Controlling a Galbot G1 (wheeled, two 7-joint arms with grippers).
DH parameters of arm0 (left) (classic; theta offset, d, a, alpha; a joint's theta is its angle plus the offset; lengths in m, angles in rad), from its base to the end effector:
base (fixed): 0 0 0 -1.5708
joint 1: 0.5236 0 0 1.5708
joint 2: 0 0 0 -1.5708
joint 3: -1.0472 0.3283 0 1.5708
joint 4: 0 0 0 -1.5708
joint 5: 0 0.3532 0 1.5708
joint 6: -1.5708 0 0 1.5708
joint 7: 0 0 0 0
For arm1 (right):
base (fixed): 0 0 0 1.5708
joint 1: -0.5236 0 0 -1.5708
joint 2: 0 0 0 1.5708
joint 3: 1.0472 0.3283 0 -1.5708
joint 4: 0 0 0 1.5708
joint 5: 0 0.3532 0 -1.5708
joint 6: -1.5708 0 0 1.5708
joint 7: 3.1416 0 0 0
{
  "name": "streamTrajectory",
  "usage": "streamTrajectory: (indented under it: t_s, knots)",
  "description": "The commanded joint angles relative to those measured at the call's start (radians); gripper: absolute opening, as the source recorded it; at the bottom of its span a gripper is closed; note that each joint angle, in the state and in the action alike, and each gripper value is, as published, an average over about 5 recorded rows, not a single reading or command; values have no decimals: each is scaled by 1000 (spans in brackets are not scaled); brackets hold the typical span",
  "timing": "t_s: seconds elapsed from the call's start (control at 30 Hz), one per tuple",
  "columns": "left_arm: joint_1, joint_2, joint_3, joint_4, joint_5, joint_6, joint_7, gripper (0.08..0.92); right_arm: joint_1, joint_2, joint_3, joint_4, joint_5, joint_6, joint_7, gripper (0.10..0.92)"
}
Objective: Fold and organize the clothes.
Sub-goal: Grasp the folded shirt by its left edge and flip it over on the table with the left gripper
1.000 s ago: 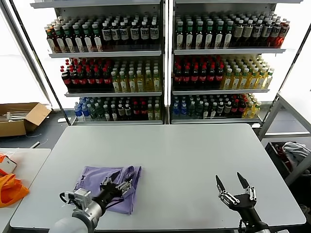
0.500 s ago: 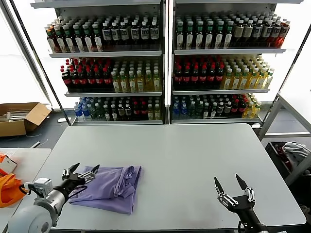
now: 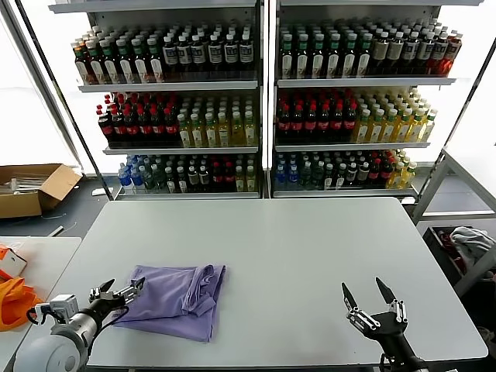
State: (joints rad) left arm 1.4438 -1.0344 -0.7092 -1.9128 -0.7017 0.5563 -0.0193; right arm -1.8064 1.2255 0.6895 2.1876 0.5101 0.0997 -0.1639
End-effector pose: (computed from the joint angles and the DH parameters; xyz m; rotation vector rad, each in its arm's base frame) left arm 0.2441 0.1600 -0.2638 -0.0532 -2.5685 0.1621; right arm 0.1369 -0.0867 -0.2686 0.3377 -3.0955 -0.2237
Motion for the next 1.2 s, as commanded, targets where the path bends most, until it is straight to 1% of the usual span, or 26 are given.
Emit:
streamTrajectory:
  t_s: [0.03,0.17,0.5,0.63,0.73,0.8,0.9,1.07,1.13,1.2]
  knots:
    - [-2,-39,11,47,-2,17,3,807,-3,2,0,10,1,2,-3,823]
    - [-1,-50,16,36,-2,17,6,715,-12,1,3,12,2,7,-6,823]
    - [17,-93,-5,5,-12,16,5,421,-16,-2,9,16,12,15,-5,823]
    - [14,-109,-65,-13,-35,12,1,308,-16,-5,15,17,16,17,-6,823]
    - [16,-100,-159,-24,-56,4,-3,222,-18,-10,22,16,23,18,-5,823]
    - [23,-73,-241,-21,-79,-4,-4,164,-20,-13,27,16,29,19,-6,823]
    - [41,14,-370,6,-150,-6,1,109,-18,-19,30,15,36,20,-5,823]
    - [65,183,-557,55,-218,6,24,99,0,-21,20,9,39,20,-5,823]
    - [68,236,-593,54,-221,13,35,99,7,-18,14,7,39,20,-4,823]
    - [67,272,-606,34,-221,19,42,99,9,-15,11,6,39,21,-4,823]
